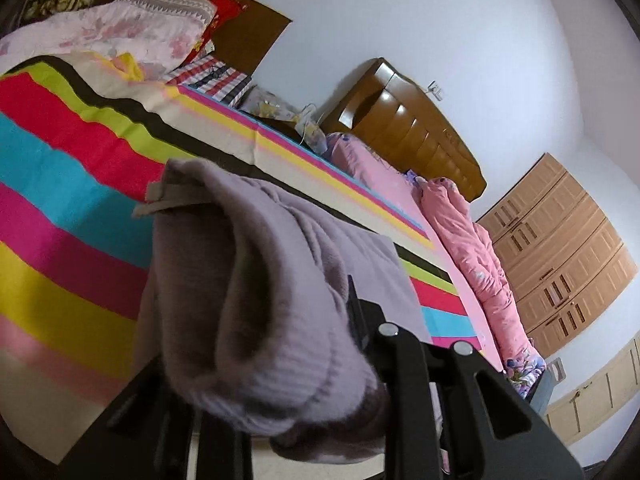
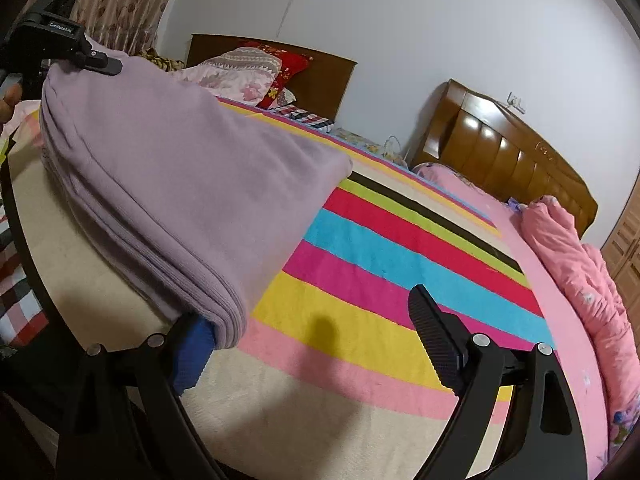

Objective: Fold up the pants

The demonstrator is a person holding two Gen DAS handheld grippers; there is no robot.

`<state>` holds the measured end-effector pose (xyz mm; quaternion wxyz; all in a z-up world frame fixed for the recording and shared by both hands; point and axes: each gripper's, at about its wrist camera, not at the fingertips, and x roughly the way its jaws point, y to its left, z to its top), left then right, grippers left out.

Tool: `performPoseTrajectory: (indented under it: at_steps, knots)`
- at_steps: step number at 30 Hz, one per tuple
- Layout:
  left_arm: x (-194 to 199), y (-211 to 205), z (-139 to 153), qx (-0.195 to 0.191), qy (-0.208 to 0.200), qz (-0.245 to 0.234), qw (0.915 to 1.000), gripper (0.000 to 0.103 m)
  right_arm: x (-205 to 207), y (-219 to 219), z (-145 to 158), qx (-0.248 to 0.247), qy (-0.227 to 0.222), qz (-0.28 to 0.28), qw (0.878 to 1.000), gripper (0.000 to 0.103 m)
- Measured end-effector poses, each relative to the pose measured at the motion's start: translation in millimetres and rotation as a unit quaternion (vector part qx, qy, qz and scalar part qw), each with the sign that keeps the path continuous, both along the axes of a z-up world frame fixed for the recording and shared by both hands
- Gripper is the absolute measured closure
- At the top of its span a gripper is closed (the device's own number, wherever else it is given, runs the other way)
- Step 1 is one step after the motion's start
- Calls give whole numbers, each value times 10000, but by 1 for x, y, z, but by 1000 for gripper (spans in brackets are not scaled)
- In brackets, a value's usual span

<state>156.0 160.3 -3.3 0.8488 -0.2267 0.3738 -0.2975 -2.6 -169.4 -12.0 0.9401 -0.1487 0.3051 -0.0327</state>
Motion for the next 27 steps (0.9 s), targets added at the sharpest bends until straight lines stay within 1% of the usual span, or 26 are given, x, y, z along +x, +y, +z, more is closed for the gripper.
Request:
performPoseTrajectory:
  at_steps: [2,3,4,5,6,10,12,13,14,15,16,18,19,20,21,22,24,25,26,27]
  knots:
    - [8,11,-27,-37,323,164,9993,79,1,0,-7,18,78,17,10000,17]
    - [12,18,-56,-117,628,227,9977,79,0,-2,-8,110,63,5,9999,17]
    - [5,25,-65,-345,439,241,9982,78,2,-6,-8,157,95,6,9998,17]
    - [-2,26,-63,-334,202,197,9990,78,2,-7,-8,156,94,15,9998,17]
    - [-4,25,-63,-247,176,206,9993,77,3,-8,-8,140,122,25,9998,17]
    - [-1,23,-57,-288,312,247,9988,72,3,-11,-8,266,123,10,9996,17]
    - [-3,21,-55,-289,292,256,9988,68,3,-12,-9,316,142,3,9994,17]
    - [-3,21,-54,-310,278,280,9987,64,3,-13,-9,344,149,0,9993,17]
    - [1,15,-53,-341,299,311,9985,57,3,-13,-9,371,160,2,9992,17]
    - [0,15,-50,-377,330,339,9982,55,3,-13,-9,384,165,1,9991,17]
    - [2,14,-44,-371,338,366,9981,55,3,-14,-9,395,168,2,9991,17]
    - [4,8,-33,-120,166,352,9992,57,4,-14,-9,419,171,-1,9990,17]
    - [3,1,-28,160,12,309,9994,59,4,-14,-9,434,174,-5,9989,17]
    - [4,-1,-29,290,11,298,9991,59,4,-15,-10,454,178,-9,9988,17]
    - [8,0,-37,420,159,366,9983,59,4,-15,-10,495,185,-12,9986,16]
    - [10,4,-46,269,267,361,9986,58,4,-15,-10,490,186,-18,9986,15]
    - [8,18,-55,-240,267,316,9989,58,4,-14,-10,453,201,10,9988,15]
    - [8,21,-55,-268,258,288,9989,55,4,-14,-9,442,220,38,9988,15]
    - [8,23,-53,-266,256,300,9989,47,4,-15,-8,460,259,105,9986,15]
    - [6,29,-45,-202,213,468,9985,40,3,-17,-7,491,295,181,9982,15]
